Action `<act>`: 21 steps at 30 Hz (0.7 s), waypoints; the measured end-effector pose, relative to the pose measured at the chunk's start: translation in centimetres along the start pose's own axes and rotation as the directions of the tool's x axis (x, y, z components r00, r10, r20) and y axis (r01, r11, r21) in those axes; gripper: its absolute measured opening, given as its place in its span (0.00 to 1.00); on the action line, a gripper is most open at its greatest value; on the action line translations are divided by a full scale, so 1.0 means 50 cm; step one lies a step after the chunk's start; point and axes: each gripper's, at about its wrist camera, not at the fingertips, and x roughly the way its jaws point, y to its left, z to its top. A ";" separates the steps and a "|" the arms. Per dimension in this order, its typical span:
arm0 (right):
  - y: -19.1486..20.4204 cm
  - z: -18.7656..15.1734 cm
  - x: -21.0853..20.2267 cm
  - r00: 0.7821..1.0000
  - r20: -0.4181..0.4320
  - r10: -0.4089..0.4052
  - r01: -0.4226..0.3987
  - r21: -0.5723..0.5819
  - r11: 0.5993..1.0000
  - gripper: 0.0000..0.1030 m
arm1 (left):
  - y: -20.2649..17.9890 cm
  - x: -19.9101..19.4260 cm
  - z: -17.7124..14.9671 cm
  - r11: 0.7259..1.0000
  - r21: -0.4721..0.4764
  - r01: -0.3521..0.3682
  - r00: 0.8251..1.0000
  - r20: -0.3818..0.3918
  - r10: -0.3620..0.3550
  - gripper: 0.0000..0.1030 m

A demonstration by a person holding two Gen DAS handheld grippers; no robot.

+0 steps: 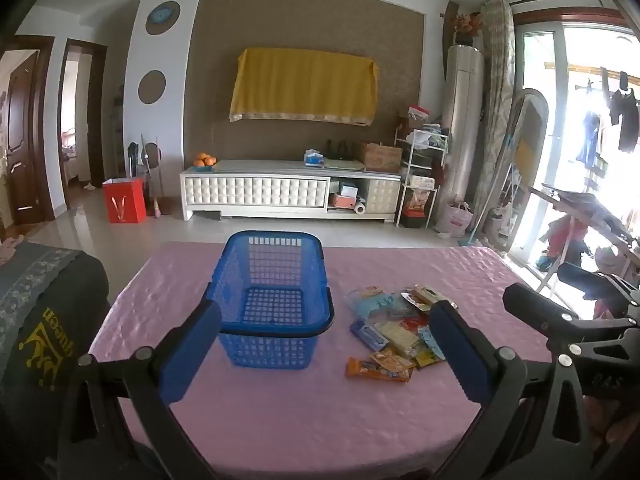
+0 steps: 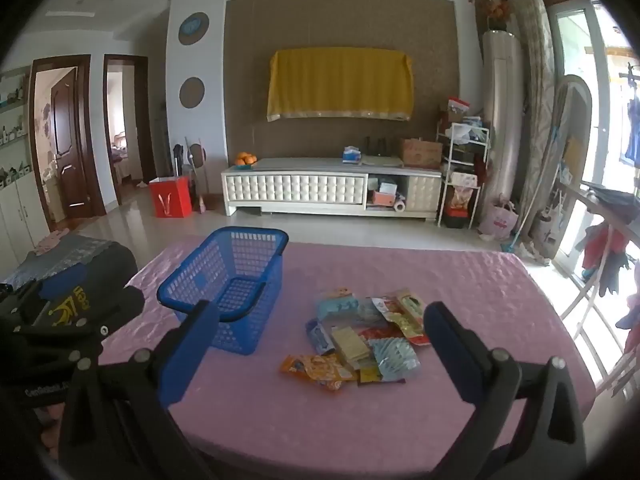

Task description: Organize snacks

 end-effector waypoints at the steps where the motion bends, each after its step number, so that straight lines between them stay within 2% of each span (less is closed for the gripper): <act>1: 0.000 0.000 0.000 1.000 -0.008 0.000 0.000 -0.002 1.000 1.00 | -0.001 0.001 0.000 1.000 -0.001 0.001 1.000 -0.004 -0.001 1.00; 7: 0.008 -0.003 0.004 1.000 -0.015 0.002 -0.002 0.001 1.000 1.00 | -0.017 -0.004 0.001 1.000 0.012 0.010 1.000 -0.010 -0.009 1.00; 8: 0.001 -0.005 0.002 1.000 -0.015 0.004 -0.004 0.003 1.000 1.00 | 0.001 -0.005 0.007 1.000 -0.004 0.020 1.000 -0.014 -0.020 1.00; 21: -0.004 -0.008 0.004 0.999 -0.027 0.023 -0.023 0.010 1.000 1.00 | 0.006 0.005 -0.010 1.000 -0.008 0.024 1.000 -0.017 -0.024 1.00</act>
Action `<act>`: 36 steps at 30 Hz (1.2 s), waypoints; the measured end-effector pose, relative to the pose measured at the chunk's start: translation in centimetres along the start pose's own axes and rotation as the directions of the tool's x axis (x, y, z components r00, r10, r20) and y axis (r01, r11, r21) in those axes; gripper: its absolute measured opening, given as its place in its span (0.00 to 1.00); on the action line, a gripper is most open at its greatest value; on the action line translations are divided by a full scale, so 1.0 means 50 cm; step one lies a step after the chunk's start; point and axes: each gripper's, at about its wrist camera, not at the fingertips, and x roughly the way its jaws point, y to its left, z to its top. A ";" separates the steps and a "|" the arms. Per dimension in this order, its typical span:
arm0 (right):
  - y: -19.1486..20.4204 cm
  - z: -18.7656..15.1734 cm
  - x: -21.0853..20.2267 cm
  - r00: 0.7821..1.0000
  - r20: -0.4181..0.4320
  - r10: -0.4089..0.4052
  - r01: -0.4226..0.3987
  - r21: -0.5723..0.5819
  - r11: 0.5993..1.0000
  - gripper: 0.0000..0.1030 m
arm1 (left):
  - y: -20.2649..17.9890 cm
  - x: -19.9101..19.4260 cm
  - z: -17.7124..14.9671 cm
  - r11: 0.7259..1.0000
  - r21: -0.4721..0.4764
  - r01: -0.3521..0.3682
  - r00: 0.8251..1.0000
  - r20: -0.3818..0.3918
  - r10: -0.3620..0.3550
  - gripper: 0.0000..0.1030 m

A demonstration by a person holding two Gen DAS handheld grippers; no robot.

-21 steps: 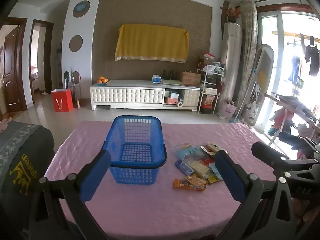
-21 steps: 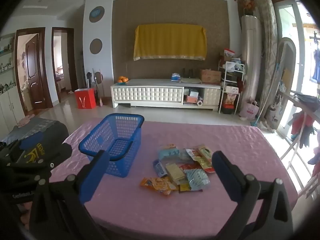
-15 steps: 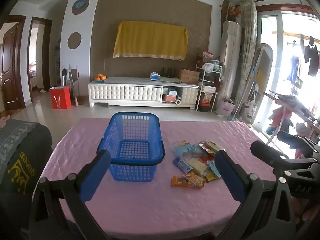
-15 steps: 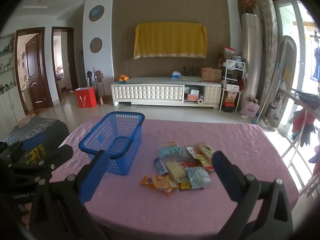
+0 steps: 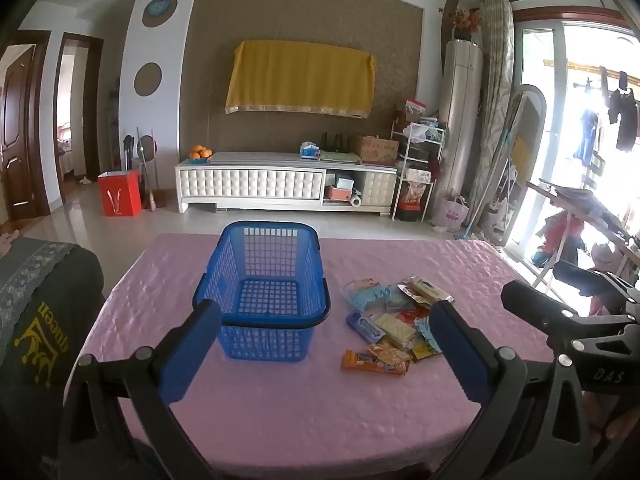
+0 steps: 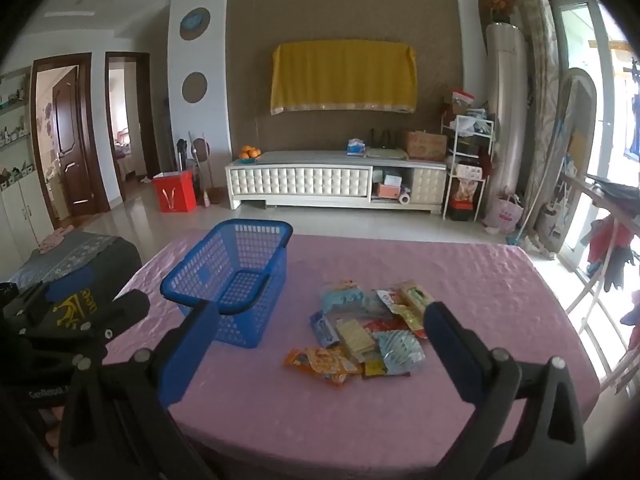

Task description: Organize snacks

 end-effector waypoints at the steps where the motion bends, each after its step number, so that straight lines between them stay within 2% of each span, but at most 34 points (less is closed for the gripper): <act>1: 0.000 -0.001 0.000 1.000 -0.001 0.001 -0.001 0.001 1.000 1.00 | -0.001 0.001 0.001 1.000 0.001 0.000 1.000 -0.002 0.000 1.00; 36: 0.001 -0.008 0.013 0.998 -0.049 0.049 -0.048 0.016 0.999 1.00 | 0.005 0.002 -0.012 1.000 -0.007 -0.013 1.000 -0.009 0.013 1.00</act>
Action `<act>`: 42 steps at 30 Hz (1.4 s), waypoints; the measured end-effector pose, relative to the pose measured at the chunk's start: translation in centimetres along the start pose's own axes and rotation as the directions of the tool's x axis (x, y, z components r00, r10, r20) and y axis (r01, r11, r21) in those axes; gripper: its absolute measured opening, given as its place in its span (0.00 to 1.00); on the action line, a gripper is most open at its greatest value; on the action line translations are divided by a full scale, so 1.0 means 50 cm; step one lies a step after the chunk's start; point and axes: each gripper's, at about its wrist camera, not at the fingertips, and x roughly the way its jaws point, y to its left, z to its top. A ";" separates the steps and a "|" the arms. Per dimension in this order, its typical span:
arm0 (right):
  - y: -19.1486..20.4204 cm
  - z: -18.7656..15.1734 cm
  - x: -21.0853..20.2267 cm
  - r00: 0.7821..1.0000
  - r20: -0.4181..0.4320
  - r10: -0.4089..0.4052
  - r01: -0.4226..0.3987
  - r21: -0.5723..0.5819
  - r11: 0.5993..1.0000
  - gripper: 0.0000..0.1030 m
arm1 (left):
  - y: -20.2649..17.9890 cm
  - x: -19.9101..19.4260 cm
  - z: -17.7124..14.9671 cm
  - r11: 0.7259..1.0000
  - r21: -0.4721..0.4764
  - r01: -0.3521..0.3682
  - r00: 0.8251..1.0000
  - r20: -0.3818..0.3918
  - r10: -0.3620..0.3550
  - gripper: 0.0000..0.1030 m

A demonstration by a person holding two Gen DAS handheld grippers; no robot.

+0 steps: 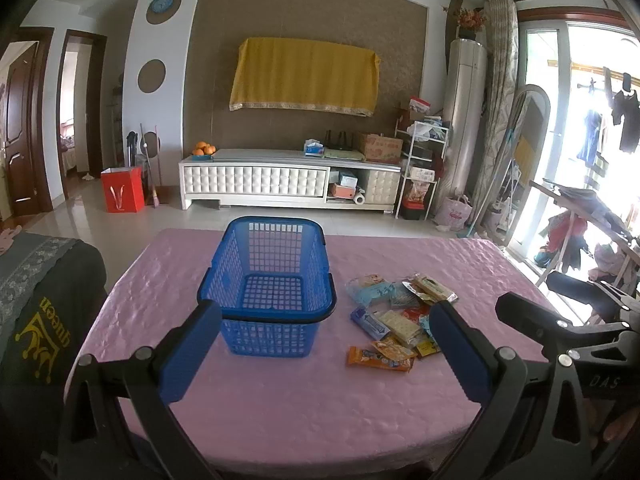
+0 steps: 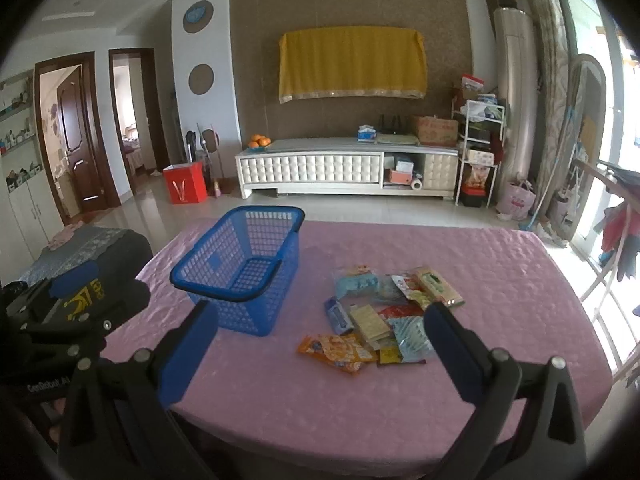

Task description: Organize snacks

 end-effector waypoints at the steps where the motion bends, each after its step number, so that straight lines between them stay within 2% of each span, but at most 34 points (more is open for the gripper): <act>1: 0.000 0.000 0.000 1.000 0.000 0.002 -0.002 0.001 1.000 1.00 | 0.001 0.000 0.000 1.000 -0.001 0.000 1.000 0.000 0.000 1.00; 28: 0.000 0.000 0.007 1.000 0.003 0.008 -0.008 -0.003 1.000 1.00 | 0.007 -0.002 0.002 1.000 0.004 0.006 1.000 -0.006 -0.006 1.00; 32: -0.006 0.008 0.004 1.000 0.004 0.018 -0.018 0.008 1.000 1.00 | 0.001 0.001 0.017 1.000 0.009 0.021 1.000 -0.003 -0.021 1.00; 42: -0.062 0.055 0.008 0.999 0.027 -0.019 0.018 0.031 0.999 1.00 | -0.045 0.051 0.063 0.997 0.027 0.068 0.998 -0.013 -0.068 1.00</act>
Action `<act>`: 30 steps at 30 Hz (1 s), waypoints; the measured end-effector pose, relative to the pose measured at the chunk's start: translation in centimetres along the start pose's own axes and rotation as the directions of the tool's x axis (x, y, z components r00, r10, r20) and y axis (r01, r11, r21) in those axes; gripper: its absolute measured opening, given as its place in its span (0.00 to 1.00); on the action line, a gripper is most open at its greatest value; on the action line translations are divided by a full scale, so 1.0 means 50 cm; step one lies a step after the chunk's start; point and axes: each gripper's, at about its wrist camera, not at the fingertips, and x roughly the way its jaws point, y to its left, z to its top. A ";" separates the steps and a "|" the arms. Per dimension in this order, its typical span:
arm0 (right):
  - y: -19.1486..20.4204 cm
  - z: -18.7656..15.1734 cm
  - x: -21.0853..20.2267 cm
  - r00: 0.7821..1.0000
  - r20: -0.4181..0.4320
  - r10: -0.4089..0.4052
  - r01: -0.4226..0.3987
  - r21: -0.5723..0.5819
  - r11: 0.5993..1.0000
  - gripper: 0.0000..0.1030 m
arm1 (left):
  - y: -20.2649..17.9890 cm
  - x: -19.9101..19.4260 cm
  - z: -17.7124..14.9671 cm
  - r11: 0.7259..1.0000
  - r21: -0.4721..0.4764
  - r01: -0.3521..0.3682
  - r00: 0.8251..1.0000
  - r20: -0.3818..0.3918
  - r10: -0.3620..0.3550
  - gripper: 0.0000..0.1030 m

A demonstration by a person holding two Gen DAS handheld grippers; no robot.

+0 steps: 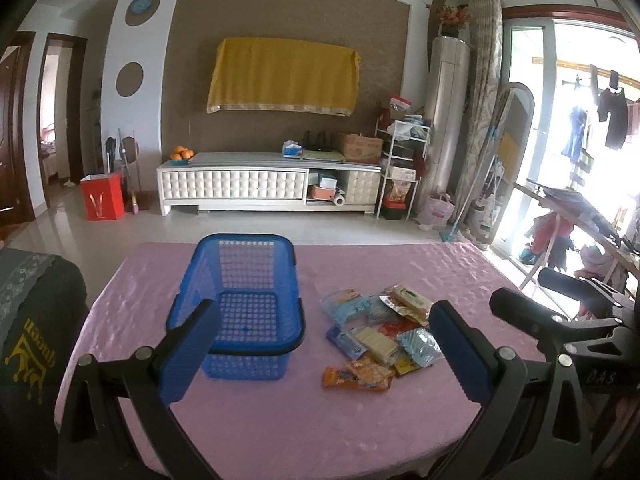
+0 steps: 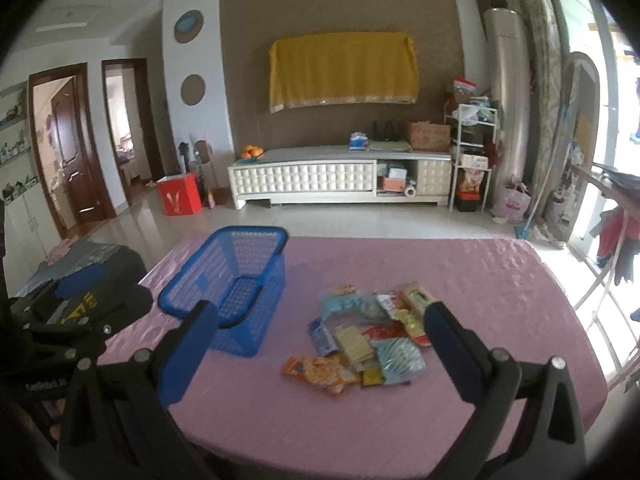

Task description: Organize snacks

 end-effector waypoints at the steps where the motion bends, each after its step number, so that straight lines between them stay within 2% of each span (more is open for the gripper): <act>1: -0.011 0.005 0.004 1.000 0.005 -0.020 0.020 0.008 1.000 1.00 | -0.004 0.007 0.004 1.000 -0.001 0.000 1.000 0.002 0.000 1.00; 4: -0.042 0.016 0.018 0.998 0.017 -0.058 0.058 0.019 0.998 1.00 | -0.017 0.035 0.020 1.000 0.004 0.014 1.000 -0.004 -0.014 1.00; 7: -0.069 0.025 0.036 0.998 0.016 -0.058 0.058 0.013 0.998 1.00 | -0.028 0.067 0.038 1.000 0.024 0.017 1.000 -0.017 -0.017 1.00; 10: -0.098 0.026 0.063 0.997 0.004 -0.076 0.076 0.018 0.997 1.00 | -0.044 0.113 0.045 0.999 0.036 0.029 0.998 -0.056 -0.027 1.00; 16: -0.149 0.007 0.144 0.994 -0.108 -0.034 0.037 0.022 0.999 1.00 | -0.070 0.208 0.023 0.998 0.036 0.050 0.986 -0.163 -0.044 1.00; 21: -0.193 -0.028 0.216 0.967 -0.240 0.086 -0.071 0.067 0.995 1.00 | -0.094 0.287 -0.025 0.998 0.029 0.059 0.965 -0.257 -0.049 1.00; 26: -0.225 -0.069 0.280 0.940 -0.332 0.084 -0.071 0.053 0.996 1.00 | -0.110 0.361 -0.065 0.998 0.002 0.061 0.939 -0.340 -0.057 1.00; 30: -0.252 -0.098 0.330 0.916 -0.391 0.093 -0.066 0.081 0.995 1.00 | -0.121 0.424 -0.100 0.999 0.007 0.052 0.909 -0.414 -0.044 1.00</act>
